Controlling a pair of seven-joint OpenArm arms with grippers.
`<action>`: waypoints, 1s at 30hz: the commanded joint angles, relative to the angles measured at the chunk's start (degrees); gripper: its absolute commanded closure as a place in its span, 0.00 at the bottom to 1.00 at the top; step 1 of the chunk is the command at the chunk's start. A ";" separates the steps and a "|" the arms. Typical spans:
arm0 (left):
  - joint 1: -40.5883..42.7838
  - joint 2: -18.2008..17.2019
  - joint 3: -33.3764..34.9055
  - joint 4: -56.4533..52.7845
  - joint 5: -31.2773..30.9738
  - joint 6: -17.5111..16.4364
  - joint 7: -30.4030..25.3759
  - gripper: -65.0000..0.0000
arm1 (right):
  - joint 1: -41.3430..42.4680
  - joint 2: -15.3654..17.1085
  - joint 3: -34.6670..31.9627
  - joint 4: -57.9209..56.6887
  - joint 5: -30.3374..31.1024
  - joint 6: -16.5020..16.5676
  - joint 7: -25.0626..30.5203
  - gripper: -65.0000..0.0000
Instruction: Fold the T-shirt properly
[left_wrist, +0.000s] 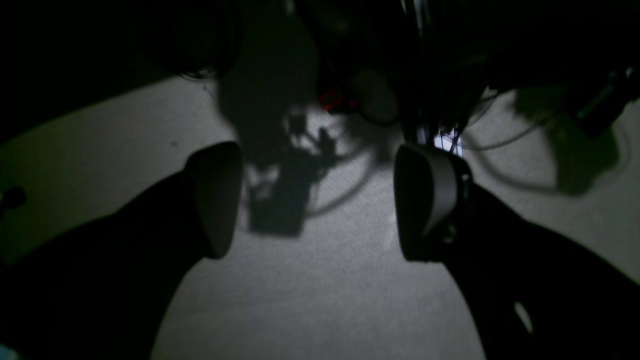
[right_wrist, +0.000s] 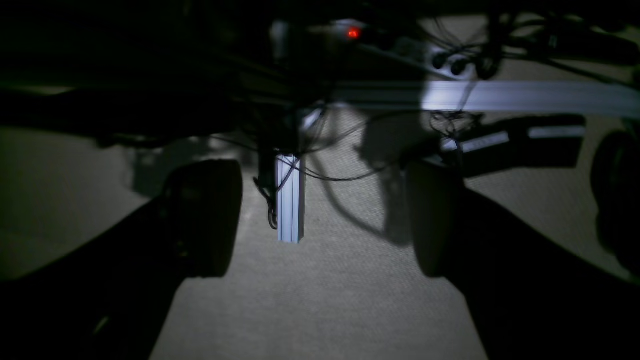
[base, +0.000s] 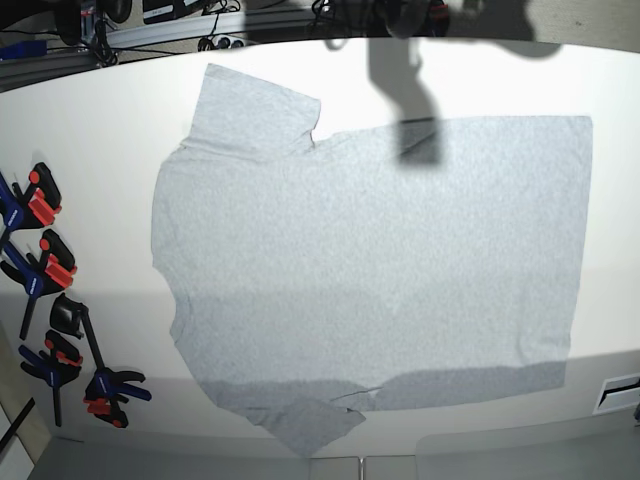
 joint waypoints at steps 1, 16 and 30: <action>2.49 -0.39 -1.09 1.99 -0.09 0.20 -0.76 0.32 | -2.23 0.68 0.11 2.71 0.44 0.57 1.14 0.28; 19.67 -0.39 -9.29 38.47 -0.09 0.20 31.87 0.32 | -13.99 2.67 1.36 28.26 0.46 0.57 -26.45 0.28; 19.71 -0.39 -9.31 66.20 10.49 0.24 66.03 0.32 | -13.81 2.67 8.28 59.49 0.48 0.57 -50.58 0.28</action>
